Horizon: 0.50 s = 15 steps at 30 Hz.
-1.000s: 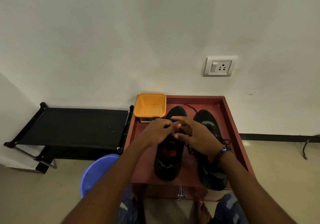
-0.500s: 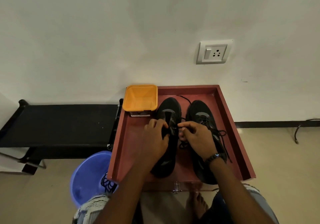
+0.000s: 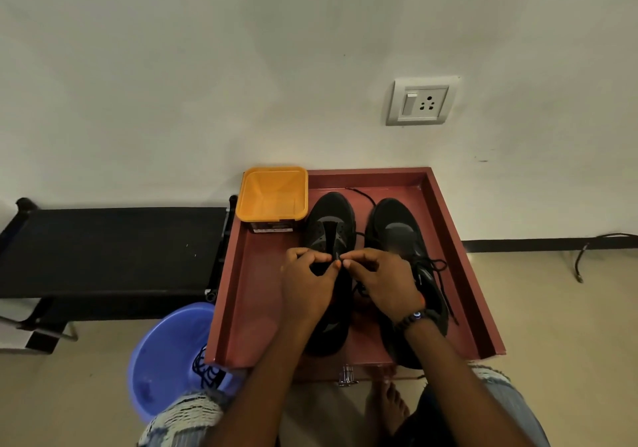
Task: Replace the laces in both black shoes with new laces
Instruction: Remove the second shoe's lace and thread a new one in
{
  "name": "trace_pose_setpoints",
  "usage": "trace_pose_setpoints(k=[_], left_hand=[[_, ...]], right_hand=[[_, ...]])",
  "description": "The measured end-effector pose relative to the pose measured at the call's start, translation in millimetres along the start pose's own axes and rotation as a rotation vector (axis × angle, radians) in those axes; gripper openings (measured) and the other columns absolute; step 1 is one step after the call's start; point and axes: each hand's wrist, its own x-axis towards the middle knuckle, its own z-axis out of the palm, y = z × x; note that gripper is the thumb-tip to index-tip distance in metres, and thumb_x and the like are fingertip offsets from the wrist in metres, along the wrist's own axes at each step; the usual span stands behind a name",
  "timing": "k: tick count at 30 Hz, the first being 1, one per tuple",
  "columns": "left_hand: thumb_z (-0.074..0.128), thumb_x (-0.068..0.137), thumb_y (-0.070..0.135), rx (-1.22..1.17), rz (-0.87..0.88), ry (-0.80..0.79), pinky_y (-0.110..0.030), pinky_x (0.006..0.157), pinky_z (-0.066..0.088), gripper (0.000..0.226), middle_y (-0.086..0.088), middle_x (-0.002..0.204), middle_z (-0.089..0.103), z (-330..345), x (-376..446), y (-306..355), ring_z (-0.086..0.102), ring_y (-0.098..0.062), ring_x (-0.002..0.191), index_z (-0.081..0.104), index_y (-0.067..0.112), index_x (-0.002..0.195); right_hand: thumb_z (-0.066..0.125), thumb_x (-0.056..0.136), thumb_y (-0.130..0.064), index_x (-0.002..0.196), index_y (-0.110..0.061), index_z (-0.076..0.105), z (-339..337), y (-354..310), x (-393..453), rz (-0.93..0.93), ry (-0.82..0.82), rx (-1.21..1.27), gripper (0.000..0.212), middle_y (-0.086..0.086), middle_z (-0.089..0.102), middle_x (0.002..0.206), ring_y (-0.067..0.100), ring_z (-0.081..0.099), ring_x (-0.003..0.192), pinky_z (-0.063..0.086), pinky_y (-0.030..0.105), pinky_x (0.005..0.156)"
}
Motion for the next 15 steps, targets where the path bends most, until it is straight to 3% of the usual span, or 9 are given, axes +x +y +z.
trace_pose_setpoints(k=[3, 10, 15], left_hand=[[0.077, 0.083, 0.031, -0.035, -0.023, -0.008, -0.027, 0.093, 0.048, 0.013, 0.012, 0.106, 0.046, 0.1, -0.2, -0.5, 0.054, -0.012, 0.11, 0.065, 0.034, 0.087], [0.078, 0.082, 0.035, -0.065, -0.015, 0.01, -0.025, 0.092, 0.046, 0.013, 0.012, 0.107, 0.048, 1.0, -0.2, -2.5, 0.053, -0.012, 0.112, 0.067, 0.034, 0.088], [0.071, 0.089, 0.032, 0.067, 0.147, 0.024, -0.029, 0.091, 0.048, 0.013, 0.006, 0.111, 0.052, -2.5, -2.1, -5.0, 0.051, -0.012, 0.108, 0.072, 0.024, 0.099]], right_hand=[[0.072, 0.089, -0.023, 0.098, -0.027, 0.077, 3.0, -2.2, 0.0, -0.006, 0.046, -0.049, 0.012, -0.021, 0.069, 0.09, -0.011, 0.061, 0.089, 0.043, 0.001, 0.08], [0.072, 0.088, -0.022, 0.097, -0.024, 0.077, 5.6, -5.3, -0.2, -0.017, 0.097, -0.07, 0.01, -0.017, 0.071, 0.09, -0.007, 0.065, 0.086, 0.05, 0.009, 0.082], [0.072, 0.088, -0.017, 0.095, -0.022, 0.075, 6.4, -5.6, 1.4, -0.068, 0.1, -0.118, 0.009, -0.017, 0.069, 0.086, -0.009, 0.062, 0.082, 0.043, 0.0, 0.074]])
